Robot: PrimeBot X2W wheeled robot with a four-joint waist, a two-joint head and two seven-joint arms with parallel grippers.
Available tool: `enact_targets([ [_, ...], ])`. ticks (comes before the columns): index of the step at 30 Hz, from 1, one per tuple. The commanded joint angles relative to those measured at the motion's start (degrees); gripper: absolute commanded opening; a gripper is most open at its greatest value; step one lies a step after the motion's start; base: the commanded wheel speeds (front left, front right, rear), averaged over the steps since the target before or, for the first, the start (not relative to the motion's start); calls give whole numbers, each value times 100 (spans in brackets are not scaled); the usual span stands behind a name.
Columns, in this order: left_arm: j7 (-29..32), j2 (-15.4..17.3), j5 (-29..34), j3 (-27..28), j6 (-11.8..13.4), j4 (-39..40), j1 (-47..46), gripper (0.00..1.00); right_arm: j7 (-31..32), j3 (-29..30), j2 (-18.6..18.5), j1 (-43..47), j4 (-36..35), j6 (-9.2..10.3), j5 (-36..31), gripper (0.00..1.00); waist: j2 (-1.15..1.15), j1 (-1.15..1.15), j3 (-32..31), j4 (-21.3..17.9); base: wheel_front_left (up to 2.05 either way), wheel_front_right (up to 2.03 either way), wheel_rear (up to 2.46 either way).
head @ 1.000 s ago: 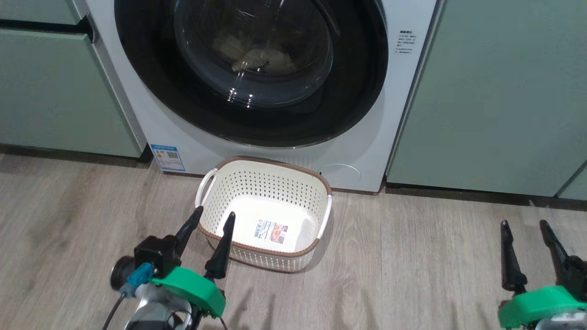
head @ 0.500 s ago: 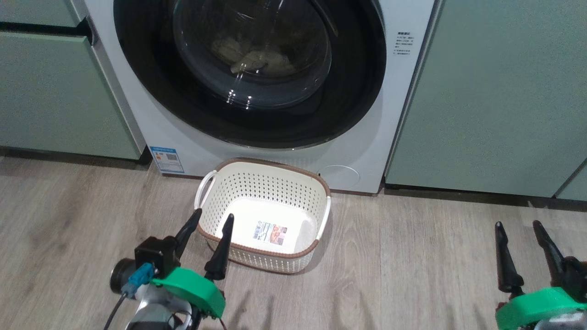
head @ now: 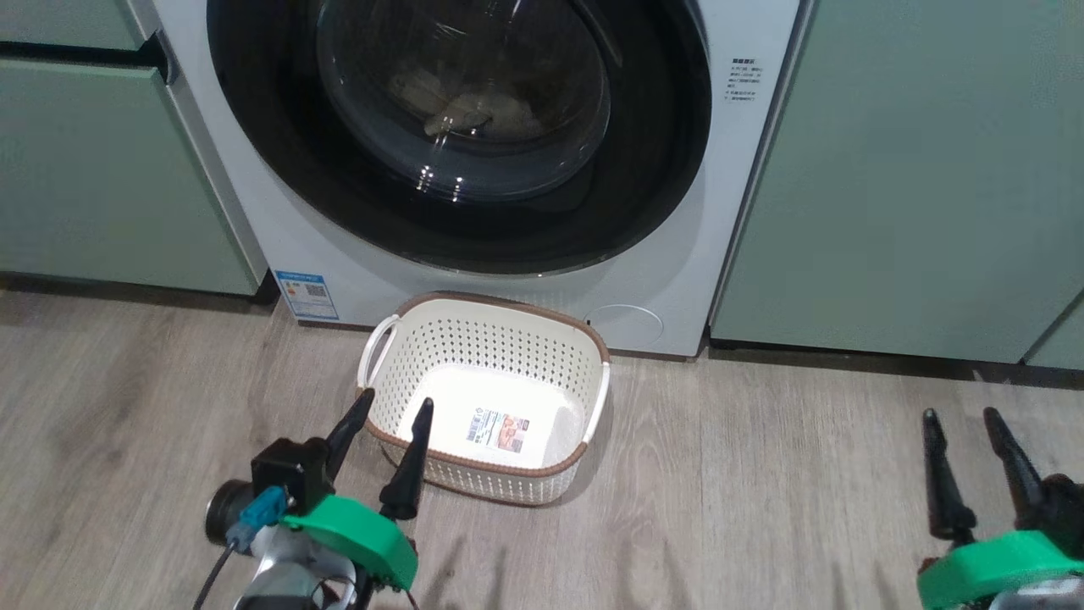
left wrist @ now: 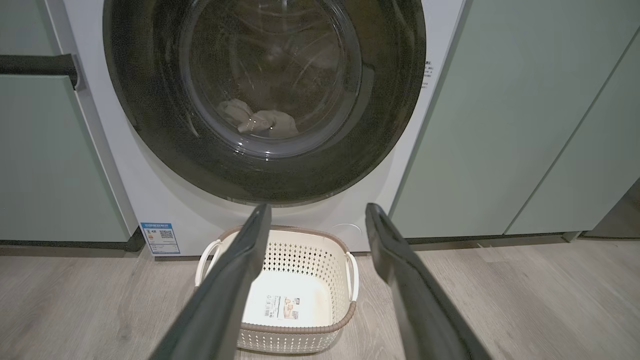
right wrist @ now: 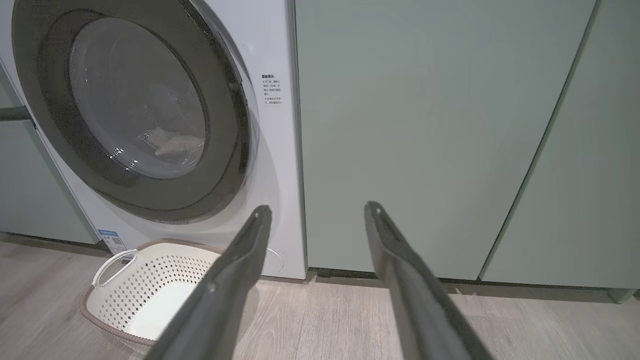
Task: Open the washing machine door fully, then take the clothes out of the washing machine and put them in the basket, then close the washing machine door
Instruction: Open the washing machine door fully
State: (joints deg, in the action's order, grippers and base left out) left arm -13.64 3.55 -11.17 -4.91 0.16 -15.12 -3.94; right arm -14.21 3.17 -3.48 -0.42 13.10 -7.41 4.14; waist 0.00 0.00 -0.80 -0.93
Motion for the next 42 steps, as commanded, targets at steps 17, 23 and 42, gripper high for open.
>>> enact_targets([
  [17,-28,159,-59,55,79,277,-298,100,-79,-181,-105,-226,-169,-8,357,0,0,0,57,15,0,0,0],
  [23,-40,166,-55,2,93,336,-300,100,-79,-223,-132,-274,-80,-8,712,0,0,0,88,42,0,0,0],
  [42,-77,166,-62,-173,98,421,-433,100,801,-52,-128,-1087,449,-8,4995,0,0,0,426,211,0,0,0],
])
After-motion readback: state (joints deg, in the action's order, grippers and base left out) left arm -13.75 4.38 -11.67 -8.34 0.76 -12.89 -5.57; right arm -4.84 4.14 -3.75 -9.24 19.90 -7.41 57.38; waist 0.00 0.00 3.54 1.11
